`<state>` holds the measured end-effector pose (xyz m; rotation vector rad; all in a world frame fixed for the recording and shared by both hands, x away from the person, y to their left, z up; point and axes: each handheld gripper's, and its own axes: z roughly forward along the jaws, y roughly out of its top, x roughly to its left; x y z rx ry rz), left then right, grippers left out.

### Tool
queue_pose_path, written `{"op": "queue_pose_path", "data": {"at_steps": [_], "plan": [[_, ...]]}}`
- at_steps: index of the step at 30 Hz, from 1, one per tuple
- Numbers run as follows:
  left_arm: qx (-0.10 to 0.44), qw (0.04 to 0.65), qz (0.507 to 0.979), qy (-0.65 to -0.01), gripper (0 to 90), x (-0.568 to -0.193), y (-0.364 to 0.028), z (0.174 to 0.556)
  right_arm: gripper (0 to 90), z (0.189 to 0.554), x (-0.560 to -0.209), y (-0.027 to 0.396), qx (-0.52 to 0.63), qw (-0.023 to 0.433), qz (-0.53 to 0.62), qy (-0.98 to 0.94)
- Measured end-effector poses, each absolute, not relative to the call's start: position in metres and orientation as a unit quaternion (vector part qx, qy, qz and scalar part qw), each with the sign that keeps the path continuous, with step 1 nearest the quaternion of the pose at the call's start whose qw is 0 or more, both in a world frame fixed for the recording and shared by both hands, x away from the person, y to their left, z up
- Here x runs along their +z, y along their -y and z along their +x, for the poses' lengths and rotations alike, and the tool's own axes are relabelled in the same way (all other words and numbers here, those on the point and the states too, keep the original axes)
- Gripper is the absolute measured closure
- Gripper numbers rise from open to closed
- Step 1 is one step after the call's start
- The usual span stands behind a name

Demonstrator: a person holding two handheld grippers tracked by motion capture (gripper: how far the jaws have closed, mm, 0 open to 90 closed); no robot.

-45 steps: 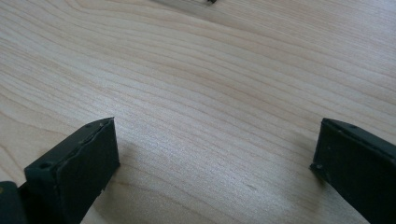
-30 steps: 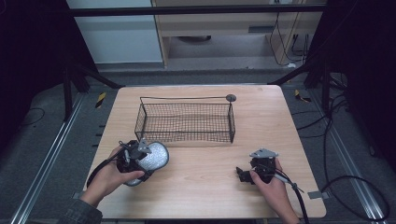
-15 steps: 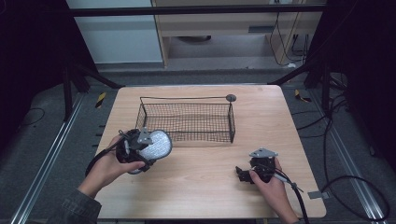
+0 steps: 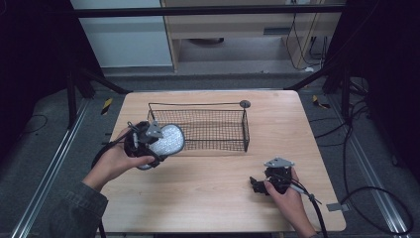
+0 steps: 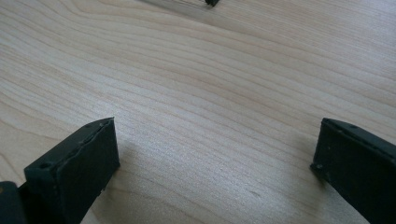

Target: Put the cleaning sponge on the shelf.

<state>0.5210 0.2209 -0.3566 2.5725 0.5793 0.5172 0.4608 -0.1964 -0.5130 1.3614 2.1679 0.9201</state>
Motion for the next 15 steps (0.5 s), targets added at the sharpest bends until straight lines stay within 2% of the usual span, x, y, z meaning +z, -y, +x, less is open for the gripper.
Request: {"op": "queue_pose_path", "data": {"at_steps": [7,15], "plan": [[0.21,0.217,0.927,-0.222,10.7,-0.345,-0.23,0.541,0.3,0.461,-0.513,0.195,0.33,0.212,0.491,-0.778],[0.238,0.221,0.923,-0.207,10.8,-0.331,-0.226,0.557,0.4,0.459,-0.513,0.195,0.33,0.212,0.495,-0.775]]}}
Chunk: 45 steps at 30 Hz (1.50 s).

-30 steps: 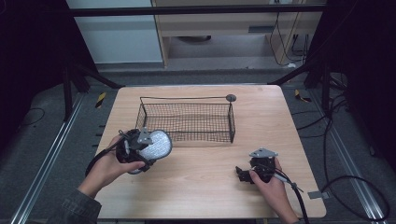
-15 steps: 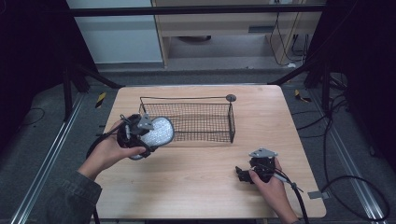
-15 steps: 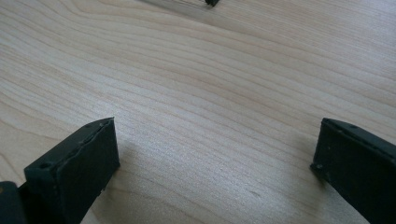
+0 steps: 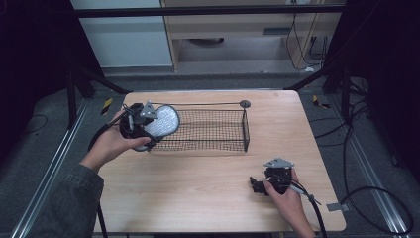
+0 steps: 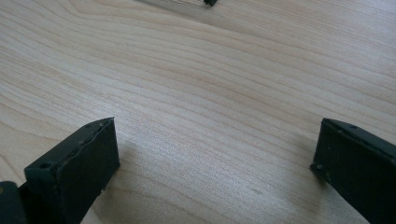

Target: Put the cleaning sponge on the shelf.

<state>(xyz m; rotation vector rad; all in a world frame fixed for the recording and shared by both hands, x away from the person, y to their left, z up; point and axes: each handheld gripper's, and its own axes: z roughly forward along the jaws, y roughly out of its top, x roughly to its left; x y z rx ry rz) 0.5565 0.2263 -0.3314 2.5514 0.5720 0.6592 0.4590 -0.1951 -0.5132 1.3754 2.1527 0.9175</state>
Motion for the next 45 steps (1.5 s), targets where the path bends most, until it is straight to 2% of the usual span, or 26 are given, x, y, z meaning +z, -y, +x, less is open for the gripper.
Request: {"op": "queue_pose_path", "data": {"at_steps": [9,15,34,45], "plan": [[0.254,0.185,0.934,-0.169,10.8,-0.328,-0.205,0.581,0.3,0.46,-0.513,0.195,0.329,0.214,0.497,-0.774],[0.25,0.164,0.94,-0.166,10.9,-0.332,-0.196,0.597,0.3,0.462,-0.513,0.195,0.331,0.211,0.491,-0.778],[0.258,0.158,0.941,-0.151,11.5,-0.329,-0.185,0.619,0.4,0.462,-0.513,0.195,0.33,0.211,0.491,-0.778],[0.252,0.14,0.949,-0.129,12.8,-0.344,-0.182,0.624,0.4,0.463,-0.513,0.195,0.33,0.212,0.489,-0.779]]}}
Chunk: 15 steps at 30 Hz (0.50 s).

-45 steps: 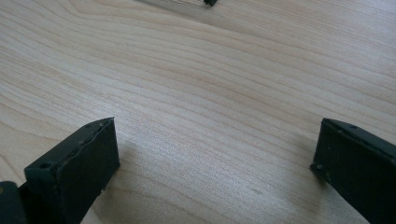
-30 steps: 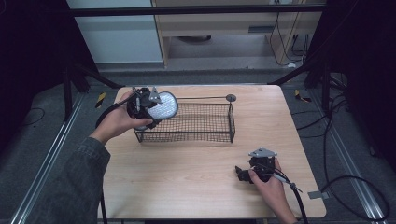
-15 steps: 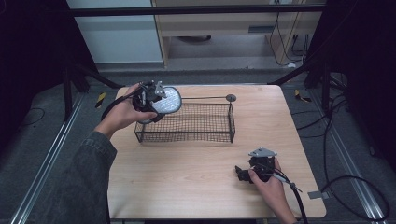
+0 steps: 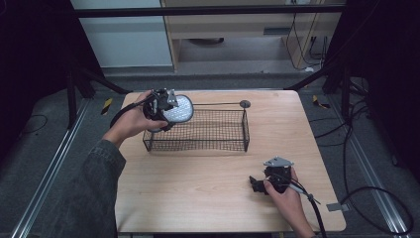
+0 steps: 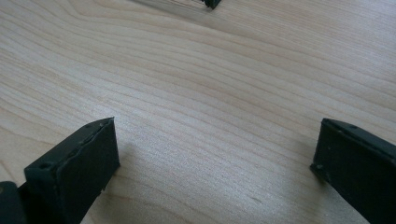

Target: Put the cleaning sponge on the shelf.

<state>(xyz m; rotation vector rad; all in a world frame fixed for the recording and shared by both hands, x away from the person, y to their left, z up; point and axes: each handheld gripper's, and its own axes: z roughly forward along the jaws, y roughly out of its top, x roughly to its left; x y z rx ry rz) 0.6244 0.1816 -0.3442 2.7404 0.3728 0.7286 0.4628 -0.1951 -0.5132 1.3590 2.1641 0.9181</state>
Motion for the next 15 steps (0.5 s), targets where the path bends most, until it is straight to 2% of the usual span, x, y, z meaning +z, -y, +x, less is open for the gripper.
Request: {"op": "queue_pose_path", "data": {"at_steps": [15], "plan": [[0.248,0.139,0.951,-0.121,13.8,-0.362,-0.176,0.631,0.4,0.463,-0.513,0.195,0.331,0.211,0.49,-0.779]]}}
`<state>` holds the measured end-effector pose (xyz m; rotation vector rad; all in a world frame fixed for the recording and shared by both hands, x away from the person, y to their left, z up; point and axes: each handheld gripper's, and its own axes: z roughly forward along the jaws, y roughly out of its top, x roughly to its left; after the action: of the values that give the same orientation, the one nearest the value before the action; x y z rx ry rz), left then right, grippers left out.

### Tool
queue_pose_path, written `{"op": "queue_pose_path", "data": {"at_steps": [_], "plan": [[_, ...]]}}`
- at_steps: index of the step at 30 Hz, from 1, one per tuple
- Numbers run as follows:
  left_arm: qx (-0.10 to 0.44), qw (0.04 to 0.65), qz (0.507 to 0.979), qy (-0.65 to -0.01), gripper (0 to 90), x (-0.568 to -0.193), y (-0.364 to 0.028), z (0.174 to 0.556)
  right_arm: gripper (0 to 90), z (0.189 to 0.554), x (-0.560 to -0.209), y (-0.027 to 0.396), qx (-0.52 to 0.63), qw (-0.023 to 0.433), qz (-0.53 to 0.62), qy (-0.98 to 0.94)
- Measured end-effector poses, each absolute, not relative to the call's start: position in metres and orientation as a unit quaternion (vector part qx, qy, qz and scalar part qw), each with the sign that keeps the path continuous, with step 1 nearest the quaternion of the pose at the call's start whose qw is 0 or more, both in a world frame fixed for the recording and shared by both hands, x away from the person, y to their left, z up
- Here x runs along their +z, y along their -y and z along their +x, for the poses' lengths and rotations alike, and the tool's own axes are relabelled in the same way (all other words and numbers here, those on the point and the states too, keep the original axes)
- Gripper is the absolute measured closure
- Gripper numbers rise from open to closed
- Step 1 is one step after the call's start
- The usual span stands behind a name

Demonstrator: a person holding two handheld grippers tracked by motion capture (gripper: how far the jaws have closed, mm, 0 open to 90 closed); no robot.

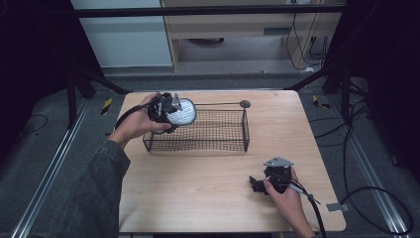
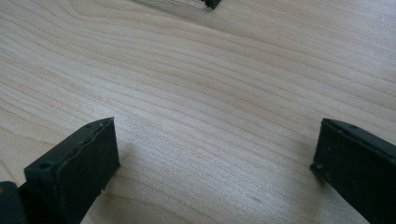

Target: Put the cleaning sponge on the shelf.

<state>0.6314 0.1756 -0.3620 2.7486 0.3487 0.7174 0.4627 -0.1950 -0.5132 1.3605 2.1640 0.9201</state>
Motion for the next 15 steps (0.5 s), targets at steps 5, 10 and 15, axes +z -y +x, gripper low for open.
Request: {"op": "queue_pose_path", "data": {"at_steps": [5,10,15], "plan": [[0.244,0.144,0.951,-0.122,14.3,-0.368,-0.177,0.632,0.7,0.462,-0.513,0.195,0.33,0.213,0.49,-0.778],[0.238,0.136,0.954,-0.121,14.3,-0.374,-0.178,0.634,0.7,0.462,-0.513,0.195,0.331,0.212,0.49,-0.778],[0.233,0.138,0.954,-0.131,14.1,-0.378,-0.181,0.637,0.7,0.462,-0.513,0.195,0.331,0.212,0.49,-0.778]]}}
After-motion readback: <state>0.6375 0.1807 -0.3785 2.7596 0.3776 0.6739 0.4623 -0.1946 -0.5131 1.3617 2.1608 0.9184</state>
